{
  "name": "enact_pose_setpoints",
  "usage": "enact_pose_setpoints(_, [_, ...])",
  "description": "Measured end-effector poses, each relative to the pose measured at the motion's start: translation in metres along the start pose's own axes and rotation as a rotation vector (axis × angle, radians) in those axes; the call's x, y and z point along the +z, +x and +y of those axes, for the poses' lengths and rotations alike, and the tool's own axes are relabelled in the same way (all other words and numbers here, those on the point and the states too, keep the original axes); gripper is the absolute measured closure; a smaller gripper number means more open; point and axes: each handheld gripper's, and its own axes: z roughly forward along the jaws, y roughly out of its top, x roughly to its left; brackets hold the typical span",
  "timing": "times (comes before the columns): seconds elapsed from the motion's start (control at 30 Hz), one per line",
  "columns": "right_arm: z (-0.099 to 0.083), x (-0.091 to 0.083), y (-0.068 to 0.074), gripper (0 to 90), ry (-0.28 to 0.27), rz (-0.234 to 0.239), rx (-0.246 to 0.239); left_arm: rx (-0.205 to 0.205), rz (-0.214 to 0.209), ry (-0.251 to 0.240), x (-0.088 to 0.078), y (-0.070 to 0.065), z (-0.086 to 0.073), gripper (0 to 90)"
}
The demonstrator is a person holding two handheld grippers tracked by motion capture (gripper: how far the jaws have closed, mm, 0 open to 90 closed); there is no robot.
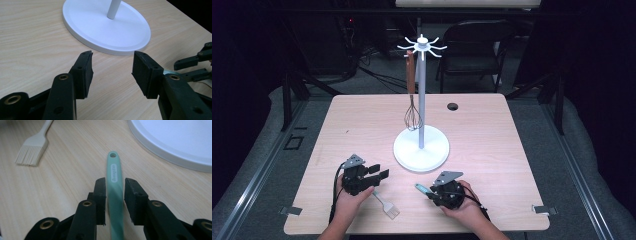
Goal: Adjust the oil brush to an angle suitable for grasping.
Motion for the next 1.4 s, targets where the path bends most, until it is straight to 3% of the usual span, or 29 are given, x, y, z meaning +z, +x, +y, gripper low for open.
enact_pose_setpoints(0.1, [0.003, 0.009, 0.001, 70.6, 0.023, -0.003, -0.008, 0.005, -0.001, 0.005, 0.001, -0.001, 0.000, 49.1])
enact_pose_setpoints(0.17, [0.003, 0.012, 0.003, 70.5, 0.010, -0.014, -0.012, 0.005, -0.004, 0.002, 0.002, -0.002, -0.001, 48.1])
enact_pose_setpoints(0.57, [0.004, 0.012, 0.001, 74.4, 0.019, -0.012, -0.017, 0.048, -0.049, 0.026, 0.012, -0.015, -0.001, 44.5])
enact_pose_setpoints(0.8, [0.006, 0.010, 0.002, 74.4, -0.015, -0.002, -0.024, 0.076, -0.082, 0.048, 0.019, -0.022, -0.002, 43.5])
enact_pose_setpoints(0.97, [0.011, 0.005, 0.004, 74.4, -0.050, 0.008, -0.038, 0.074, -0.110, 0.045, 0.022, -0.027, -0.001, 42.7])
enact_pose_setpoints(1.2, [0.019, -0.002, 0.008, 74.5, -0.097, 0.020, -0.056, 0.109, -0.152, 0.068, 0.028, -0.038, -0.001, 42.4])
enact_pose_setpoints(1.3, [0.022, -0.006, 0.009, 74.4, -0.114, 0.023, -0.057, 0.126, -0.176, 0.074, 0.030, -0.041, -0.002, 42.7])
enact_pose_setpoints(1.4, [0.025, -0.008, 0.009, 74.5, -0.123, 0.021, -0.064, 0.117, -0.227, 0.074, 0.032, -0.044, -0.002, 43.8])
